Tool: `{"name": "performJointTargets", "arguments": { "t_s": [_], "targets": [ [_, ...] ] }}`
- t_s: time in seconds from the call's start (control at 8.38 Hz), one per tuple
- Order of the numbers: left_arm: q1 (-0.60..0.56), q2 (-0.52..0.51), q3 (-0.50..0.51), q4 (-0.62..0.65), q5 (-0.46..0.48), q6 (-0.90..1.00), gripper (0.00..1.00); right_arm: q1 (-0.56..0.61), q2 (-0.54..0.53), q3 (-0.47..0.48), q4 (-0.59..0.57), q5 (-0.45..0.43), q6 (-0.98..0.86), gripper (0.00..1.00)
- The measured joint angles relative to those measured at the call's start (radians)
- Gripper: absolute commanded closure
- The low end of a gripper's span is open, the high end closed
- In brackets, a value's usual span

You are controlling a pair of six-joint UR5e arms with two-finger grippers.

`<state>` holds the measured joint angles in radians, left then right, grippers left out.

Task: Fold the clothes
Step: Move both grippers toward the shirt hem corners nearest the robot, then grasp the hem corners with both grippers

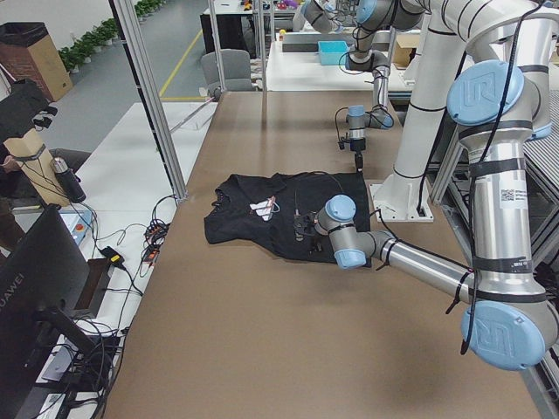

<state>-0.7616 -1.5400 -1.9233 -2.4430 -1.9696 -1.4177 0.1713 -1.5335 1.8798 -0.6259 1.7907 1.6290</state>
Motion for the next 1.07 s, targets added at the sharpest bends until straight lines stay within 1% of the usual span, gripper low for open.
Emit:
{"name": "performJointTargets", "arguments": {
  "t_s": [0.12, 0.48, 0.84, 1.07],
  "targets": [
    [0.0, -0.001, 0.002, 0.0, 0.0, 0.003, 0.07, 0.0, 0.007, -0.014, -0.001, -0.005, 0.0, 1.0],
    [0.0, -0.004, 0.001, 0.001, -0.001, 0.005, 0.07, 0.006, 0.013, -0.019, 0.002, -0.017, 0.0, 1.0],
    [0.001, -0.002, -0.012, -0.003, -0.002, 0.005, 0.07, 0.017, 0.006, 0.024, 0.009, -0.035, -0.001, 1.0],
    [0.036, 0.034, -0.023, -0.072, 0.0, -0.001, 0.07, 0.03, 0.005, 0.046, 0.012, -0.037, -0.002, 1.0]
  ]
}}
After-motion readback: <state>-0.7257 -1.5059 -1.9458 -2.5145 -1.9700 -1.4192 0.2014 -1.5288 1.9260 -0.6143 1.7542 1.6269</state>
